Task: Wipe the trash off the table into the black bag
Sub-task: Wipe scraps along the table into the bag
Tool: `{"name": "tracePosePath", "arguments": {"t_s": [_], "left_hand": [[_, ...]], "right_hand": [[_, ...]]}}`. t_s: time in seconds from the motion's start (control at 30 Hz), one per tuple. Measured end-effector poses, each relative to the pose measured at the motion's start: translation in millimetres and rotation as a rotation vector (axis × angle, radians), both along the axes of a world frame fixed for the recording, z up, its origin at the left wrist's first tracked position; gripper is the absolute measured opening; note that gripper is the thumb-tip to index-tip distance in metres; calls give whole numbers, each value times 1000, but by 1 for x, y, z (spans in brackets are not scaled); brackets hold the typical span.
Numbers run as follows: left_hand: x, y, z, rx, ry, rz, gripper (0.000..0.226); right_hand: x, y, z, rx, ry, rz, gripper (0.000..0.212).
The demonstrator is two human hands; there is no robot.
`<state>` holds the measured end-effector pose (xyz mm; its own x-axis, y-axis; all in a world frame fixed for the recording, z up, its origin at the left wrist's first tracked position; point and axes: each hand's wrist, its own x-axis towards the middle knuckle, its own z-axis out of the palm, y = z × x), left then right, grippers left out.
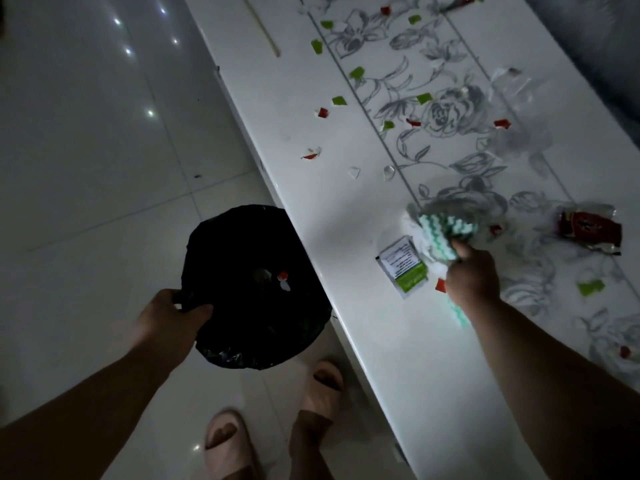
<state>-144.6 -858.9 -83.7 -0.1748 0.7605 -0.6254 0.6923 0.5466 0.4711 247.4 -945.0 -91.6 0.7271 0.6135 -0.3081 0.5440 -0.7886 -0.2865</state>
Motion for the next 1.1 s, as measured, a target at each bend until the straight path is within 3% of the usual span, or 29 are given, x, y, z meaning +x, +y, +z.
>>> {"name": "tracePosePath", "arguments": {"t_s": [0.47, 0.67, 0.8, 0.9, 1.03, 1.1], "left_hand": [[0, -6, 8, 20, -50, 13, 25], [-2, -10, 8, -23, -116, 68, 26], [-3, -5, 5, -7, -64, 80, 30], [-5, 2, 5, 15, -58, 108, 25], [-5, 21, 8, 58, -56, 137, 31], [-5, 35, 8, 72, -52, 147, 33]], "right_hand": [[-151, 54, -9, 43, 59, 137, 56], [-177, 62, -3, 126, 192, 265, 51], [-159, 63, 8, 279, 167, 208, 45], [-115, 56, 15, 360, 47, 100, 46], [-53, 39, 22, 264, -181, -20, 42], [-28, 33, 19, 150, -127, -138, 52]]}}
